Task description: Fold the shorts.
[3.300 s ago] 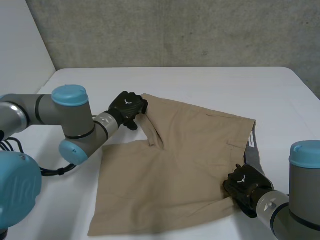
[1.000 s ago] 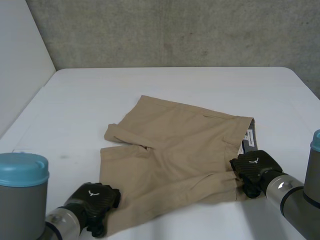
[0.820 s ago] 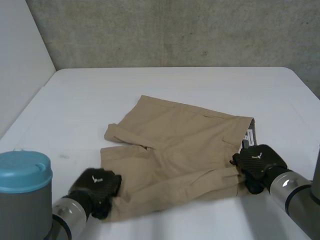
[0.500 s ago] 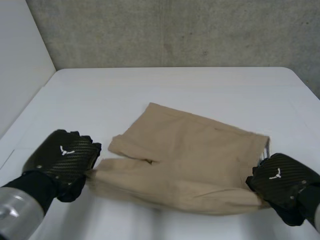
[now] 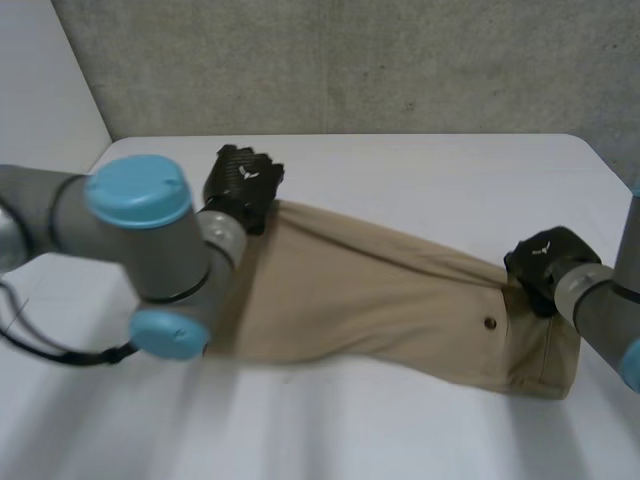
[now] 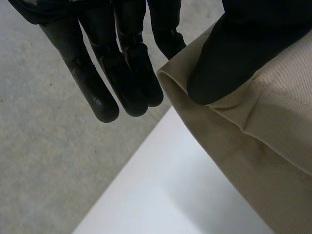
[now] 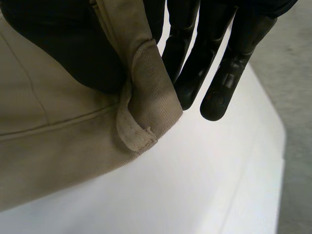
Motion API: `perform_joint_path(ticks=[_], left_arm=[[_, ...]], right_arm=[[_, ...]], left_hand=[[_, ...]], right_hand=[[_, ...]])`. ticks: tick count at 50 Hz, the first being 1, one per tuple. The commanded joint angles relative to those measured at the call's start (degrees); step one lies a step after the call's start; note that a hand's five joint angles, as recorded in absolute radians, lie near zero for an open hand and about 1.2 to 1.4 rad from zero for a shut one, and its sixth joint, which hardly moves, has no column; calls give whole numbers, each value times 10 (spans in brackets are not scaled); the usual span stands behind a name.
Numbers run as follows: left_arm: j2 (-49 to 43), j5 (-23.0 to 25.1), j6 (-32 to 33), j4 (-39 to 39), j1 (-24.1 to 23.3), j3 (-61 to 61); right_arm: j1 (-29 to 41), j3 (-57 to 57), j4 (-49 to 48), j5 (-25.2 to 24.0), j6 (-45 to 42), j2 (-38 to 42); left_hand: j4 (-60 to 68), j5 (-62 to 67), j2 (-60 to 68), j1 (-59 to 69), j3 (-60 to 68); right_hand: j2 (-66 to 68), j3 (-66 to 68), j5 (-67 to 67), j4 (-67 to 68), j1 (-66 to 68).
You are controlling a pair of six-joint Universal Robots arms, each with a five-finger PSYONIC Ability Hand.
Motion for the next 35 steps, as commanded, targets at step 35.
perform_joint_path(ticks=[35], left_arm=[[128, -41, -93, 92, -41, -204]], right_arm=[[-88, 242, -37, -175, 239, -179]], left_hand=[[-587, -579, -586, -546, -582]], right_hand=[[-517, -525, -508, -526, -406]])
